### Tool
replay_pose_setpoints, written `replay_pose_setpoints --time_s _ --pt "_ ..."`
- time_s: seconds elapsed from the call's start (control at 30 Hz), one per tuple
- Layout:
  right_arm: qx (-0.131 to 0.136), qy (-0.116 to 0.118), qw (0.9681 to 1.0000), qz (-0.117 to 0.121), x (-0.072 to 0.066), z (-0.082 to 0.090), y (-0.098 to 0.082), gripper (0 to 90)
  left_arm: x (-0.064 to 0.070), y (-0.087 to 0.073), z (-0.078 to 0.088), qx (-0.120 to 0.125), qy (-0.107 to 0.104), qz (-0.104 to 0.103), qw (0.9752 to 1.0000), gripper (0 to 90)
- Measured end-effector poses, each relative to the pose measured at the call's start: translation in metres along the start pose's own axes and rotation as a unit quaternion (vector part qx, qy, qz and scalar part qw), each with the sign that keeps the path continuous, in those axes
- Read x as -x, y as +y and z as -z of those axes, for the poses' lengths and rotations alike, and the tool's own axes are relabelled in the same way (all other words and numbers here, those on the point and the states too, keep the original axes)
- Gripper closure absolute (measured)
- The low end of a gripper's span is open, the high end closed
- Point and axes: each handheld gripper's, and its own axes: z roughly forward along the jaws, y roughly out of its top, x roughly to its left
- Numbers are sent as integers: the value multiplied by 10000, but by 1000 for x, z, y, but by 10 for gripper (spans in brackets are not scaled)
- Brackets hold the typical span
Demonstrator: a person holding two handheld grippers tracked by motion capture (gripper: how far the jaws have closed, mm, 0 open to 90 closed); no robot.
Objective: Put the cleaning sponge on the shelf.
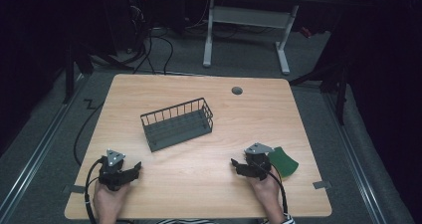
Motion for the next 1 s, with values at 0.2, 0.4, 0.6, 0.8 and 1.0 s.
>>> replay_pose_setpoints --time_s 0.2,0.4,0.6,0.8,1.0 --pt "-5 -3 10000 -5 0 0 0 335 0 0 0 3 14 7 10000 288" --pt "0 -20 10000 -9 -1 0 0 337 -1 1 -1 18 -34 5 10000 287" --pt "4 -18 10000 7 -1 0 0 337 -1 1 -2 7 -48 -36 10000 286" --pt "-18 -2 10000 -42 -1 1 0 360 0 2 -2 -8 -60 -51 10000 277" --pt "28 156 9995 -271 3 6 4 421 0 3 -3 9 -125 27 9999 266"
